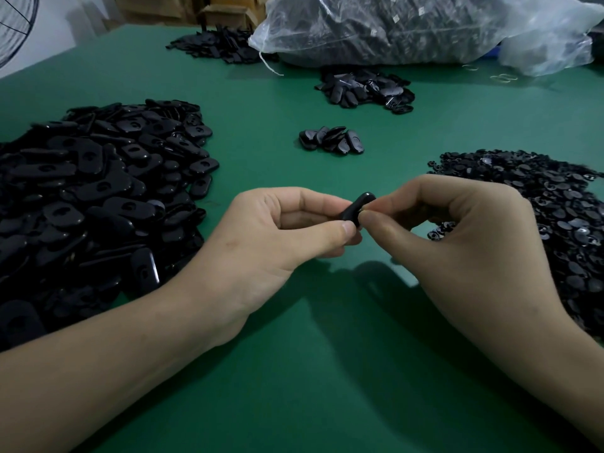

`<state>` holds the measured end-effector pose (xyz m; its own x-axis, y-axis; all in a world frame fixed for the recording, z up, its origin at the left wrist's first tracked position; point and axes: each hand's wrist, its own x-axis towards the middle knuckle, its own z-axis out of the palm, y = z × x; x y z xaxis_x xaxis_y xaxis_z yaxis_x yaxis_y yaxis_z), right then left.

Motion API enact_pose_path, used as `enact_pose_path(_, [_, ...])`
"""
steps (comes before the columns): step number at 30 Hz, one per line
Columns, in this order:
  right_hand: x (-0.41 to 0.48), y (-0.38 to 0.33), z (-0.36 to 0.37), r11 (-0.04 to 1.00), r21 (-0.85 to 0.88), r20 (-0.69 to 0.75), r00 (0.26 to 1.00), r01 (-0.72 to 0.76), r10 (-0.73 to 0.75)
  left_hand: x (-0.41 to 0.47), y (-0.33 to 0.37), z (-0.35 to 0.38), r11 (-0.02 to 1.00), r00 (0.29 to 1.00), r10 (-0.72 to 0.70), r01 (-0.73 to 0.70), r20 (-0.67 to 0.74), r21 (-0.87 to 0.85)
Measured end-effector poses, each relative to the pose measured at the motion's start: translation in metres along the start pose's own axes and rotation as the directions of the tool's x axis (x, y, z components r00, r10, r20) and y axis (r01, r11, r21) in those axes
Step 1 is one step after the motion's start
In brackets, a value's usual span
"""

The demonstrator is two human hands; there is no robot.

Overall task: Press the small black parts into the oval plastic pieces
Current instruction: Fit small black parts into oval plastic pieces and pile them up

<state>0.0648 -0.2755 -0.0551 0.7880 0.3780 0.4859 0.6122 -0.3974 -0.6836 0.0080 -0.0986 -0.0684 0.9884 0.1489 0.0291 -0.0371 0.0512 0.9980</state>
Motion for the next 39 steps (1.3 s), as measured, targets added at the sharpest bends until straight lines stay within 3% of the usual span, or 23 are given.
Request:
enact_pose_path(9, [0.000, 0.000, 0.000, 0.987, -0.097, -0.048, 0.990, 0.127, -0.132, 0.000, 0.001, 0.000, 0.997, 1.000, 0.001, 0.000, 0.018, -0.080])
enact_pose_path(21, [-0.006, 0.004, 0.004, 0.936, -0.213, 0.016, 0.959, 0.281, -0.284, 0.002, -0.002, -0.001, 0.988, 0.999, 0.031, -0.038, -0.043, -0.153])
enact_pose_path(24, [-0.005, 0.004, 0.005, 0.988, 0.124, 0.032, 0.995, 0.090, -0.095, 0.002, -0.001, 0.001, 0.988, 0.992, 0.094, -0.103, -0.080, -0.113])
enact_pose_path(26, [-0.004, 0.002, 0.007, 0.901, 0.423, 0.083, 0.994, -0.102, 0.074, 0.001, 0.000, 0.003, 0.985, 0.980, 0.166, -0.170, -0.107, -0.033])
enact_pose_path(28, [-0.003, 0.003, 0.011, 0.773, 0.582, 0.170, 0.967, -0.253, 0.189, 0.000, 0.001, 0.004, 0.971, 0.963, 0.239, -0.236, -0.123, 0.035])
enact_pose_path(33, [-0.004, 0.005, 0.015, 0.587, 0.691, 0.355, 0.905, -0.422, 0.234, -0.001, -0.001, 0.005, 0.937, 0.935, 0.340, -0.328, -0.105, 0.118])
enact_pose_path(39, [-0.004, 0.005, 0.014, 0.573, 0.728, 0.336, 0.924, -0.376, 0.180, -0.002, -0.001, 0.003, 0.828, 0.882, 0.458, -0.378, -0.111, 0.414])
